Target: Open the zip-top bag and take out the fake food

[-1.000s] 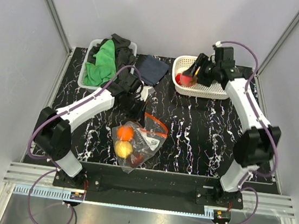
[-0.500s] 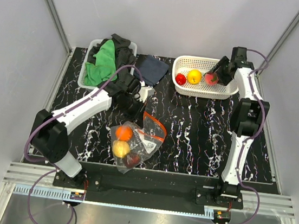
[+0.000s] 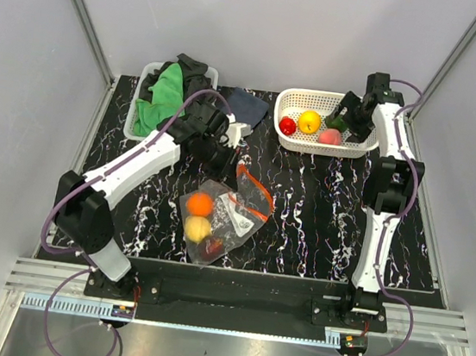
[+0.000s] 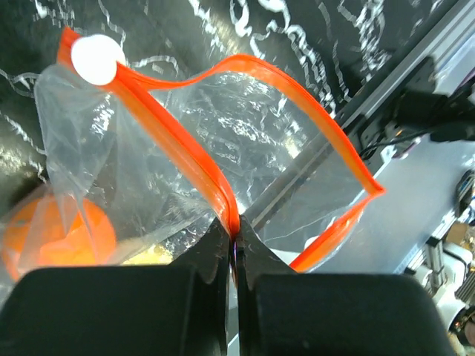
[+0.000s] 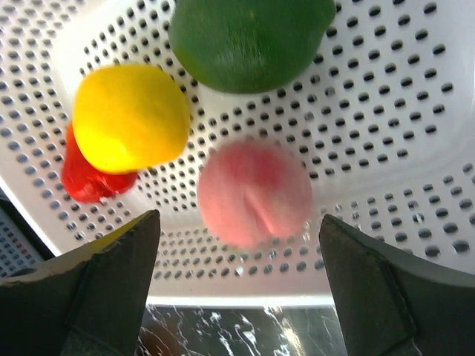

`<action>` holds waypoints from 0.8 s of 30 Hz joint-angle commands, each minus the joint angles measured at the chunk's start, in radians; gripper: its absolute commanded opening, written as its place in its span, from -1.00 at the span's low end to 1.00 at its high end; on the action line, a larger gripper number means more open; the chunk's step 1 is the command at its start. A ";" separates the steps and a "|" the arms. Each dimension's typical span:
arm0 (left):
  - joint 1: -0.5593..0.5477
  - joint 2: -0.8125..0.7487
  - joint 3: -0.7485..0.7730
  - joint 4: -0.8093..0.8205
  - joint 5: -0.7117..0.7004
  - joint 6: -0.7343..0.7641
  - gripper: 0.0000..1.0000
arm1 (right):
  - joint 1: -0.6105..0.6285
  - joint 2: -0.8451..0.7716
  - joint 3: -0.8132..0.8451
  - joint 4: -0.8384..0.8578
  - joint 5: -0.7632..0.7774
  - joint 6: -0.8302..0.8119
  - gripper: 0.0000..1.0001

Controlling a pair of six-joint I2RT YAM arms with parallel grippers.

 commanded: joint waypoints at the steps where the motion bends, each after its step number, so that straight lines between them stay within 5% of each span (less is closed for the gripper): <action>1: 0.006 0.015 0.096 0.006 0.041 -0.059 -1.00 | 0.018 -0.242 -0.093 -0.043 0.062 -0.092 0.89; 5: 0.003 0.040 0.131 0.017 0.030 -0.134 -1.00 | 0.018 -0.491 -0.399 0.060 -0.017 -0.072 0.88; 9: 0.001 0.086 0.153 0.032 0.015 -0.186 -1.00 | 0.070 -0.840 -0.952 0.295 -0.213 0.005 0.82; 12: -0.008 0.109 0.179 0.051 0.021 -0.237 -1.00 | 0.143 -0.992 -1.145 0.316 -0.290 -0.003 0.73; 18: -0.074 0.118 0.224 0.077 -0.010 -0.295 -1.00 | 0.335 -1.286 -1.369 0.404 -0.342 0.100 0.65; 21: -0.109 0.118 0.222 0.097 -0.013 -0.326 -1.00 | 0.372 -1.328 -1.385 0.430 -0.397 0.141 0.43; 22: -0.115 0.121 0.222 0.104 -0.017 -0.341 -1.00 | 0.374 -1.328 -1.383 0.438 -0.413 0.144 0.10; 24: -0.131 0.124 0.227 0.108 -0.019 -0.357 -1.00 | 0.377 -1.305 -1.372 0.442 -0.445 0.147 -0.08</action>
